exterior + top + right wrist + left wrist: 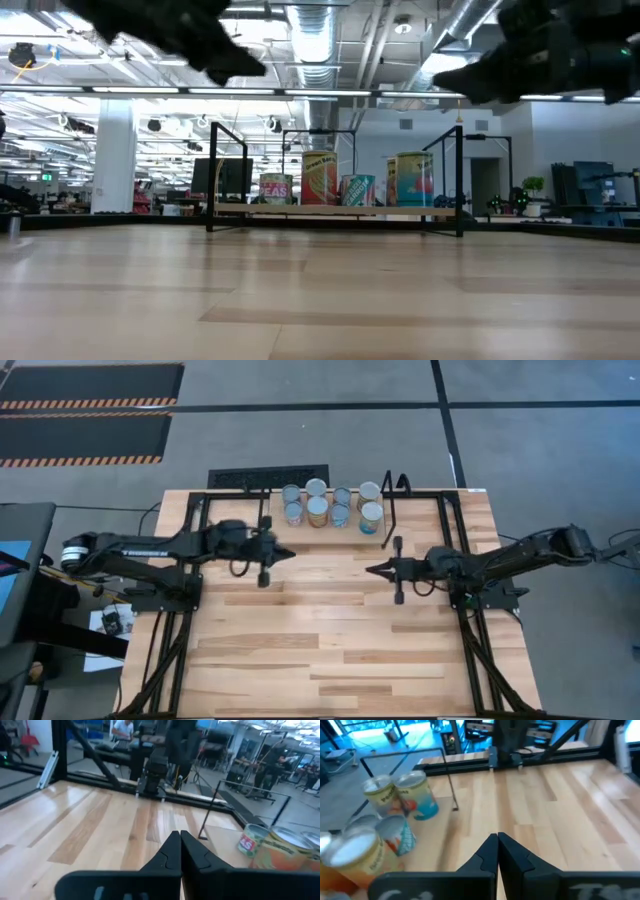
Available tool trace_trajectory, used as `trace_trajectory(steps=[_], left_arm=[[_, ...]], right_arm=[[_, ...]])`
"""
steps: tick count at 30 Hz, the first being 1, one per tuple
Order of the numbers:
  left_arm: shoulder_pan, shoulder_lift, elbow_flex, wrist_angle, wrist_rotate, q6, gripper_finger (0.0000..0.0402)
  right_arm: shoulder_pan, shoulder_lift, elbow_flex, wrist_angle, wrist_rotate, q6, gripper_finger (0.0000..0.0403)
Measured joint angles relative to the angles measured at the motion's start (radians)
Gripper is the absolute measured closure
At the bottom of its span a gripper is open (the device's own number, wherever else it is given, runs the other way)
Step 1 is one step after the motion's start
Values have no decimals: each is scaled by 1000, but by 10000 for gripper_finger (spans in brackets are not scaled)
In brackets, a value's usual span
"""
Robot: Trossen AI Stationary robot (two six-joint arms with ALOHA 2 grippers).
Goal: Pick and place cans onto a shelf
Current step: Return to Home Position
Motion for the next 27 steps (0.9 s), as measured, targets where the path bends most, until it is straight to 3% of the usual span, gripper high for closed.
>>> trace_trajectory(steps=[6, 14, 27], left_arm=[[-6, -182, -204, 90, 40, -77, 401], [-5, -417, -382, 138, 42, -142, 401], [-5, -791, -579, 133, -4, -191, 401]], right_arm=[[-52, -189, -110, -21, -34, 35, 393], [-142, -407, -213, -103, -33, 64, 393], [-225, -647, -216, -383, -30, 96, 398]])
